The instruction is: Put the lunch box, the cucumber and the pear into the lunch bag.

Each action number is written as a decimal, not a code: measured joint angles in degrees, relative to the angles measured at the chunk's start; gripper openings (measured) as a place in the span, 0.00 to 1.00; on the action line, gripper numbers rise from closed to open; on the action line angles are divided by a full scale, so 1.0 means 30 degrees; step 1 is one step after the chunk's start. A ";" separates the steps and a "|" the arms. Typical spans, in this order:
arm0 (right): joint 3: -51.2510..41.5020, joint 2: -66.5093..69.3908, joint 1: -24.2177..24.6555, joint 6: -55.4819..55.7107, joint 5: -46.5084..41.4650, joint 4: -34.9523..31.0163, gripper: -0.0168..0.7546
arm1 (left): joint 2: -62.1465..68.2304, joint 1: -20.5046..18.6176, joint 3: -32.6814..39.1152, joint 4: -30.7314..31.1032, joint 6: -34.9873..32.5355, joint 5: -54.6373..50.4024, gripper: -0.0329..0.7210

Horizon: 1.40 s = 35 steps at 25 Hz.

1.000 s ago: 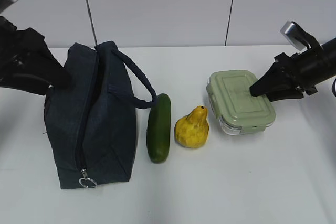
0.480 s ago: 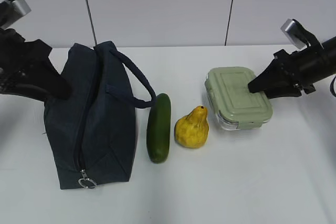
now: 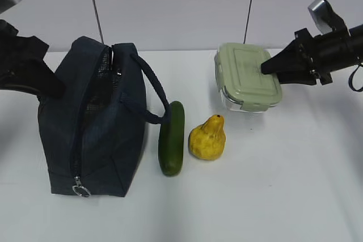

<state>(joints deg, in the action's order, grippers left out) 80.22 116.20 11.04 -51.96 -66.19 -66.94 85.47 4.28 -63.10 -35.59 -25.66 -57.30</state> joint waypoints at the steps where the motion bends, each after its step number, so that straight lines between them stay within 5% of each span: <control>1: 0.0107 -0.0222 -0.0207 0.0000 0.0037 -0.0196 0.45 | -0.0016 0.0000 0.0000 0.0000 0.0000 0.0000 0.07; 16: 0.3544 -0.1454 -0.5845 -0.0044 -0.0397 -0.2324 0.45 | -0.0472 0.0000 0.0000 -0.0571 0.0000 0.0895 0.07; 35: 0.3588 -0.1454 -0.9312 -0.0048 0.1238 -0.3230 0.44 | -0.0711 0.0000 0.0000 -0.0794 0.0000 0.1299 0.07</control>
<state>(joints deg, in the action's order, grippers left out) 90.99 111.84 -16.89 -52.11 -62.47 -76.63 83.34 4.28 -63.10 -37.97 -25.66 -53.40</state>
